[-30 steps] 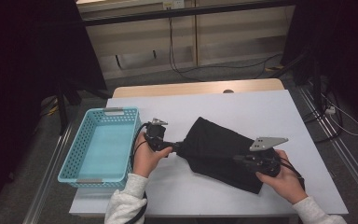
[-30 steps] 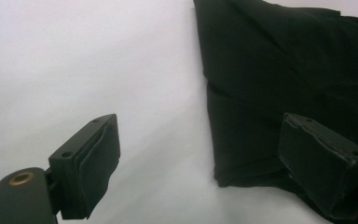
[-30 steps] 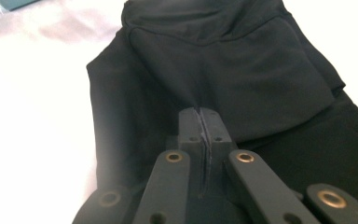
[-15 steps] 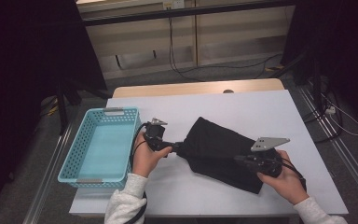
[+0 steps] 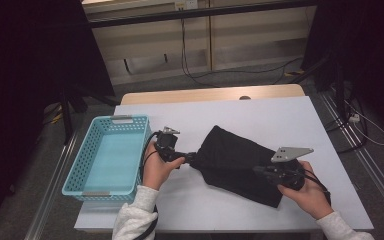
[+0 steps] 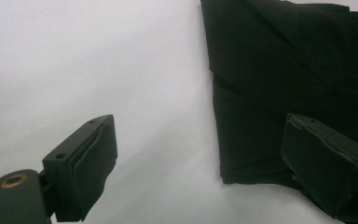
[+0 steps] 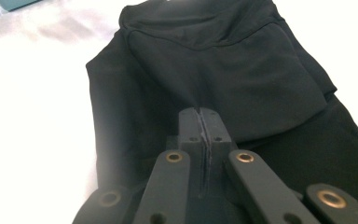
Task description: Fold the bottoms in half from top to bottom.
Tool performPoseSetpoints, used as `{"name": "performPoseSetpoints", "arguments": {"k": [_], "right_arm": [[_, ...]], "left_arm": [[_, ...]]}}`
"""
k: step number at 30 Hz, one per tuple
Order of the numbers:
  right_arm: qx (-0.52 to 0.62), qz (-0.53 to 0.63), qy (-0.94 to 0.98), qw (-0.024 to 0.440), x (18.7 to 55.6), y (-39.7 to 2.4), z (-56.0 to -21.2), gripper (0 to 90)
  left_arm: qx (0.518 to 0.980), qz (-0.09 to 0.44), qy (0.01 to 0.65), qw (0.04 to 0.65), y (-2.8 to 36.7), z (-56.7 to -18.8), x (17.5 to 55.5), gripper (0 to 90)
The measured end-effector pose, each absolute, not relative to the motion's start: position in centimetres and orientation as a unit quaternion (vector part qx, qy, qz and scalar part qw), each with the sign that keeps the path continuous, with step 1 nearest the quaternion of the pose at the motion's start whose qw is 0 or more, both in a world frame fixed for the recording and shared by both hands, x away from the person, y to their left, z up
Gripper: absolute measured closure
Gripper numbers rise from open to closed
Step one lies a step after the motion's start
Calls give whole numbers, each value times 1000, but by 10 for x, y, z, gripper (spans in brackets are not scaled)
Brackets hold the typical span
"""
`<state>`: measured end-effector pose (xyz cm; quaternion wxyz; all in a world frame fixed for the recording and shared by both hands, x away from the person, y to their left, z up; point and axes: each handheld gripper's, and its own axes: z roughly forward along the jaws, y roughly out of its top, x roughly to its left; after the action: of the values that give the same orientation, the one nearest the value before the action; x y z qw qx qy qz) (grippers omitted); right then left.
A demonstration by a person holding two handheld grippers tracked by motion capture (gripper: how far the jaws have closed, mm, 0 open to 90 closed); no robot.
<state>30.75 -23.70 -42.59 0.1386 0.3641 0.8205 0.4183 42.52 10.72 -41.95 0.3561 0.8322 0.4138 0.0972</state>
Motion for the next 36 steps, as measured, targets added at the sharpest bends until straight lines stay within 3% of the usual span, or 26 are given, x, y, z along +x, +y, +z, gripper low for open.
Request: {"name": "performPoseSetpoints", "arguments": {"k": [36], "right_arm": [[362, 419, 820, 145, 284, -251, -420, 892]], "left_arm": [[834, 93, 414, 353, 104, -421, 426, 110]]}}
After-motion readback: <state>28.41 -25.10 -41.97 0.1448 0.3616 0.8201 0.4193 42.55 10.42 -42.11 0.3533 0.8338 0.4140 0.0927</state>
